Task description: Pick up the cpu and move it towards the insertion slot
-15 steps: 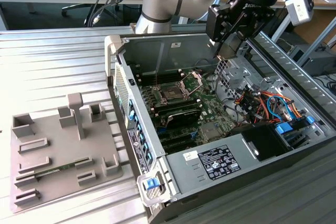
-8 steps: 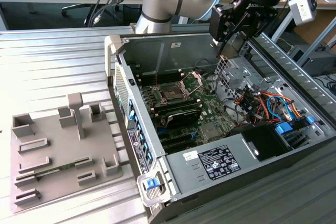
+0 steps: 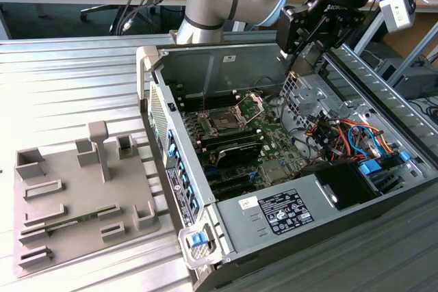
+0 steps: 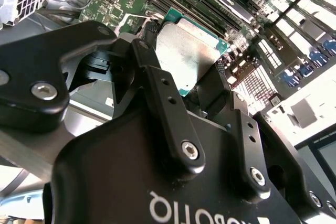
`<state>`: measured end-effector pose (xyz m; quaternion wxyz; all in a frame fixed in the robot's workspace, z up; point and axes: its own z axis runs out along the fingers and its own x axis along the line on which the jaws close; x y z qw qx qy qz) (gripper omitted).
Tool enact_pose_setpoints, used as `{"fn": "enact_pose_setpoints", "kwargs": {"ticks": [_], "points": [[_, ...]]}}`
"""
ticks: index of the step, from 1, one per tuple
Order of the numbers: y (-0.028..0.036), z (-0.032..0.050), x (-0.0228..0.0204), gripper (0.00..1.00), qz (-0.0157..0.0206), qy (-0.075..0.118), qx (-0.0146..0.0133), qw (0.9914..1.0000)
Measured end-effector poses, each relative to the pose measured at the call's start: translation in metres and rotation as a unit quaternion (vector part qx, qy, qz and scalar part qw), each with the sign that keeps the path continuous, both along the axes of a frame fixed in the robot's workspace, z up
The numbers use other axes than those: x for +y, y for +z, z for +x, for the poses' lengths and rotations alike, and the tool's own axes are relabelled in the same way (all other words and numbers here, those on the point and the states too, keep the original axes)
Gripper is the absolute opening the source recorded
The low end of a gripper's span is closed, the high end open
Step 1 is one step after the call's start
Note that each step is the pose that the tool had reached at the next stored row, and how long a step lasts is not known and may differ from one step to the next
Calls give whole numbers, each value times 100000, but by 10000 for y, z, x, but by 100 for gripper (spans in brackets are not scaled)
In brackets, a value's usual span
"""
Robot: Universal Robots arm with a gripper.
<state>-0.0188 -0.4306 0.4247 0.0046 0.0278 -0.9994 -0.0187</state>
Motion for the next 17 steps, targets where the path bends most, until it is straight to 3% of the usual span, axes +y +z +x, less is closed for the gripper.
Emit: {"fn": "enact_pose_setpoints", "kwargs": {"ticks": [17], "points": [[-21,60,4,55,-4,0,2,100000]]}}
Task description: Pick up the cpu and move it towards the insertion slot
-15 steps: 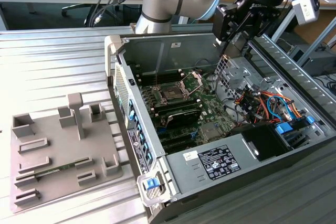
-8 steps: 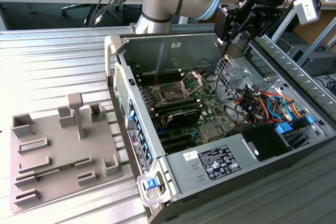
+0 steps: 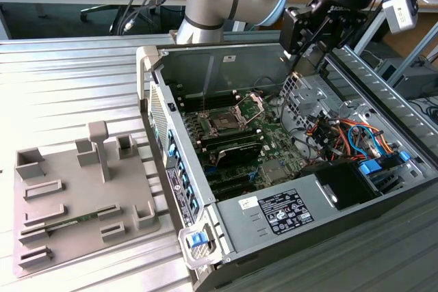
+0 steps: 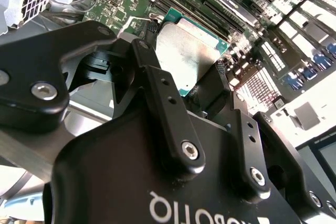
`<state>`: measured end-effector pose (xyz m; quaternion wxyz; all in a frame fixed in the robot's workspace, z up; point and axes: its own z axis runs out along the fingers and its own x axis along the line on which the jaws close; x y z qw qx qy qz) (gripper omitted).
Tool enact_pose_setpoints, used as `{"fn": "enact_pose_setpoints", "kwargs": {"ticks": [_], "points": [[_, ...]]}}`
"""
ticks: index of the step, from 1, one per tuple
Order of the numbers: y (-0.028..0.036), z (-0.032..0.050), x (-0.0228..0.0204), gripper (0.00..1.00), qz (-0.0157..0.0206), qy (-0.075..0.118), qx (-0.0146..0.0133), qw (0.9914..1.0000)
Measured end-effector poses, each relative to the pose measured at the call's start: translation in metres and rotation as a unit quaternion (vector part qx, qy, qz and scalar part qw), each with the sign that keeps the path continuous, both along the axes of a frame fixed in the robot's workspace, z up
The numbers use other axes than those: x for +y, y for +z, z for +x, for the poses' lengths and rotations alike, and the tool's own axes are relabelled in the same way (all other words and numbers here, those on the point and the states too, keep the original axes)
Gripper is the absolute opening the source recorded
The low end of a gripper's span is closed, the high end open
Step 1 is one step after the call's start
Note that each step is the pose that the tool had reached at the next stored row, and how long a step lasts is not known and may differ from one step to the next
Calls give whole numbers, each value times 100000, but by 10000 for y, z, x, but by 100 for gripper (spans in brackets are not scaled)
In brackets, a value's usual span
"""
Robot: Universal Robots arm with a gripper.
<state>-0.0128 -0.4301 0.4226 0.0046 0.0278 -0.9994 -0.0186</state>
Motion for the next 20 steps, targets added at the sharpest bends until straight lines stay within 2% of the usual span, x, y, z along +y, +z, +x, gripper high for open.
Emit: {"fn": "enact_pose_setpoints", "kwargs": {"ticks": [20], "points": [[-16,58,5,55,4,2,-2,100000]]}}
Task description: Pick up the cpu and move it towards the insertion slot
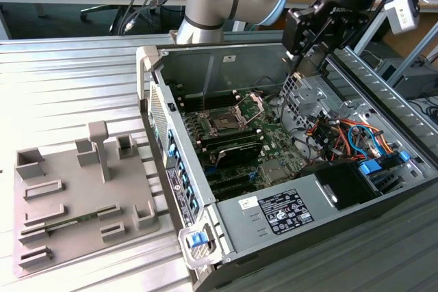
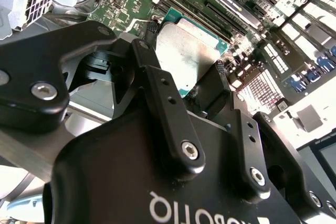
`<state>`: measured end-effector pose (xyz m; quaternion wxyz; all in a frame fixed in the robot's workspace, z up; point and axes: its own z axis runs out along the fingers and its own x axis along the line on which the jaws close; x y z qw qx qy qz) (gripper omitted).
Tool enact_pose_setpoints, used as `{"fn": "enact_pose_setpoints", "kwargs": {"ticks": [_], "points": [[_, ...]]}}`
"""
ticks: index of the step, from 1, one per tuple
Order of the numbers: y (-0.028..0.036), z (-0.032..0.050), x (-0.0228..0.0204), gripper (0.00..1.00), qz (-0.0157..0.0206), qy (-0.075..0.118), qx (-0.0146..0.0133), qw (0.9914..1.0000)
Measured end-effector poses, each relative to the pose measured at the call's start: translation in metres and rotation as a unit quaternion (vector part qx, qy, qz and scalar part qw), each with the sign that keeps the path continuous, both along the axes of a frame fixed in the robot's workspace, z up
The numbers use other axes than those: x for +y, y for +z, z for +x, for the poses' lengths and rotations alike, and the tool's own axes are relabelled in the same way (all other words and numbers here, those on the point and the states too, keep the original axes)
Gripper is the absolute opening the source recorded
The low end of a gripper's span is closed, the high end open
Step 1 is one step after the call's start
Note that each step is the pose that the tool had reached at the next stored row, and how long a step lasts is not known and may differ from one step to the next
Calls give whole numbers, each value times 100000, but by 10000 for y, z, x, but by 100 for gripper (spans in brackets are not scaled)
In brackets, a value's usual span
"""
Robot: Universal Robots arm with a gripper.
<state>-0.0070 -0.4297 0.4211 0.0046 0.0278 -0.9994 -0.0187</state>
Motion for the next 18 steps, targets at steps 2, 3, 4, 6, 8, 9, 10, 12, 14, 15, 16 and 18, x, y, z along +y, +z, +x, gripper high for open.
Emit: {"fn": "enact_pose_setpoints", "kwargs": {"ticks": [2,3,4,6,8,9,10,12,14,15,16,18], "points": [[-2,8,1,55,1,1,-1,100000],[-2,12,1,55,2,0,0,100000],[-3,15,1,55,4,-2,1,100000],[-5,24,2,55,4,-2,1,100000],[-5,30,2,55,2,0,-1,100000],[-5,33,3,55,-1,0,1,100000],[-6,35,3,55,2,0,-1,100000],[-7,43,3,55,1,-2,-1,100000],[-7,48,3,55,0,0,0,100000],[-7,51,3,55,1,0,0,100000],[-7,53,3,55,-1,-2,0,100000],[-8,60,3,55,3,1,-1,100000]]}}
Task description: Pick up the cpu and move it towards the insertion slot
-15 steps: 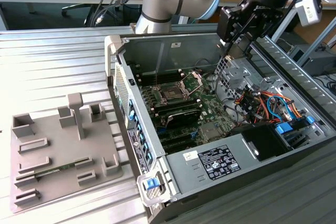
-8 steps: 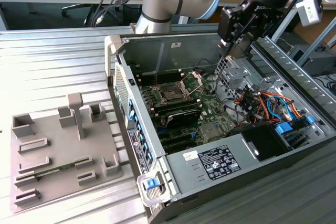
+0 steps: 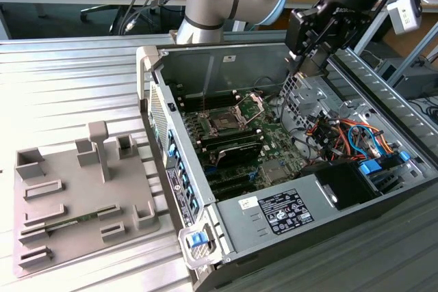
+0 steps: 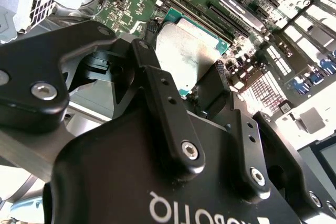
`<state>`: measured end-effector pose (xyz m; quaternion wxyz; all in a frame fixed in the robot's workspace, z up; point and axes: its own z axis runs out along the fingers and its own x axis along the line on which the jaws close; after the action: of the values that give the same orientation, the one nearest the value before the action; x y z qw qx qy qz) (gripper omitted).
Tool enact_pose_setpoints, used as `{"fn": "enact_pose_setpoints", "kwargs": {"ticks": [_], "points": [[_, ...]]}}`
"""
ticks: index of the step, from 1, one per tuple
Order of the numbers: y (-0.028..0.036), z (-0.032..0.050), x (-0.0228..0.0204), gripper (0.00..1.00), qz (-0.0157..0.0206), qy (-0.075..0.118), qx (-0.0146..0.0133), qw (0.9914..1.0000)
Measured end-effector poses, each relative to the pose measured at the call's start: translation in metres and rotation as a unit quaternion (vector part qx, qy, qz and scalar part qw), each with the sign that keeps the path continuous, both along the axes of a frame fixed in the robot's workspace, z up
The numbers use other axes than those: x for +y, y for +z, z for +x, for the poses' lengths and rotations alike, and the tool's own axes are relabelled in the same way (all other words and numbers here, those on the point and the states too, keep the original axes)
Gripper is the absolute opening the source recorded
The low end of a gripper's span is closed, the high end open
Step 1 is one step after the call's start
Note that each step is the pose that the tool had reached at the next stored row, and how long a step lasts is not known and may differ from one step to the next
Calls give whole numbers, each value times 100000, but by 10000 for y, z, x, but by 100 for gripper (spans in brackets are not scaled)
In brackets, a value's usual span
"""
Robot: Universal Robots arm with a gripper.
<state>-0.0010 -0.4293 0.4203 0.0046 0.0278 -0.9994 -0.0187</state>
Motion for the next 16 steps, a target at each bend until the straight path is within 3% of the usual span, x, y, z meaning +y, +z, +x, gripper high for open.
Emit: {"fn": "enact_pose_setpoints", "kwargs": {"ticks": [16], "points": [[-6,60,4,55,0,-2,3,100000]]}}
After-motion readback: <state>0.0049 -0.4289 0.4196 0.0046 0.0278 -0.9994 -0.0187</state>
